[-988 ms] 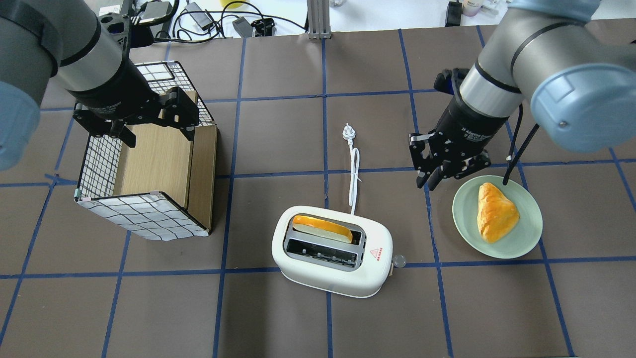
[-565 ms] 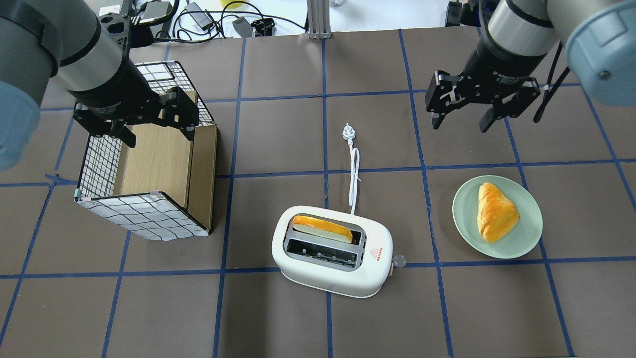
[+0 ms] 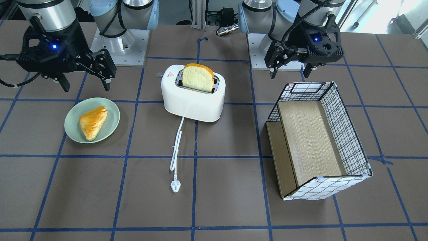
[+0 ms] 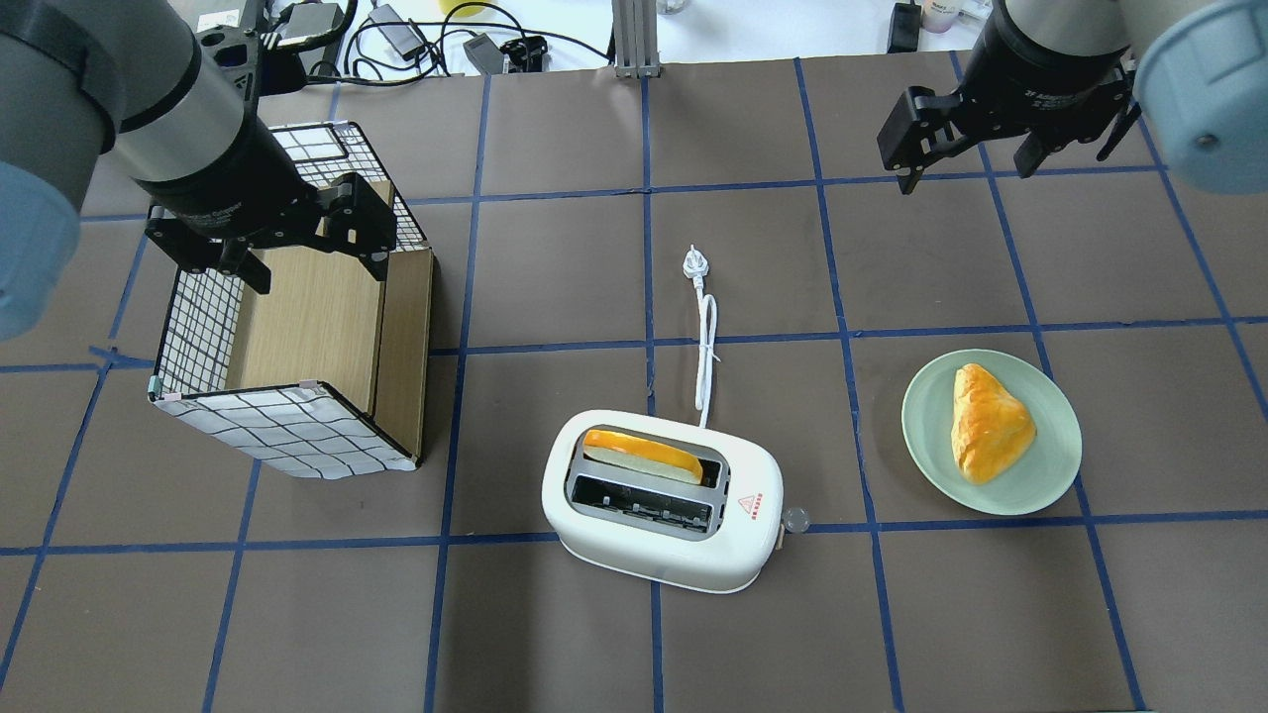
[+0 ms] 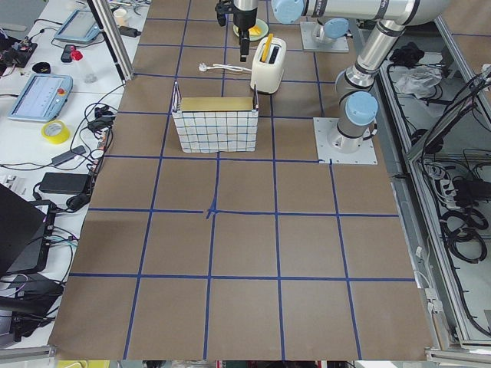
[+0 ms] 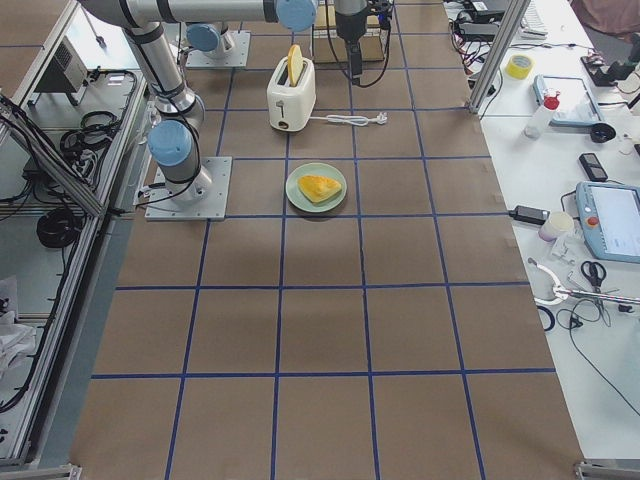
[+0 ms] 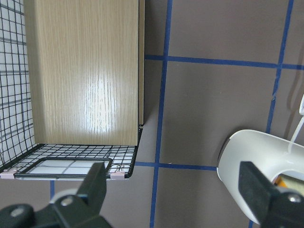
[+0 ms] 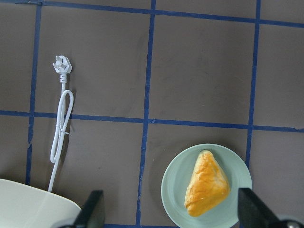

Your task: Press toaster with right arm

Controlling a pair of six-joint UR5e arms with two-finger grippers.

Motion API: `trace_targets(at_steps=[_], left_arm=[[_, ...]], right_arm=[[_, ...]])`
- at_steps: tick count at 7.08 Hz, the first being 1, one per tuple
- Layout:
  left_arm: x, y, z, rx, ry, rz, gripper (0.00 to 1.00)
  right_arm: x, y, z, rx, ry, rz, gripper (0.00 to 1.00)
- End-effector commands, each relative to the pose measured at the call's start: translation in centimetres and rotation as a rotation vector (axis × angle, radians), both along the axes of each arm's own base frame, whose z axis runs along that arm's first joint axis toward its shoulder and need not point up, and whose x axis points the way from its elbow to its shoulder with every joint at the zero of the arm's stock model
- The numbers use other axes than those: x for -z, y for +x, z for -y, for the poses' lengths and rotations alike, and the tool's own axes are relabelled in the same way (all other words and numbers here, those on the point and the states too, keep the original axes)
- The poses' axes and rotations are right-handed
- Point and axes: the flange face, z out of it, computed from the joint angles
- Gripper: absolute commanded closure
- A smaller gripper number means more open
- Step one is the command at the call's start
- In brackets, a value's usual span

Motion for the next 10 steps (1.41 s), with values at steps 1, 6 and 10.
trace_targets(at_steps=[1, 6, 10], left_arm=[[0.0, 0.0, 0.0, 0.000, 0.000, 0.000, 0.00], [0.0, 0.0, 0.0, 0.000, 0.000, 0.000, 0.00], [0.0, 0.0, 0.0, 0.000, -0.002, 0.000, 0.00]], right_arm=[[-1.2, 0.8, 0.2, -0.034, 0.072, -0.041, 0.00], [-1.4, 0.7, 1.9, -0.090, 0.056, 0.044, 0.00], [-0.4, 0.6, 2.4, -0.031, -0.031, 0.048, 0.01]])
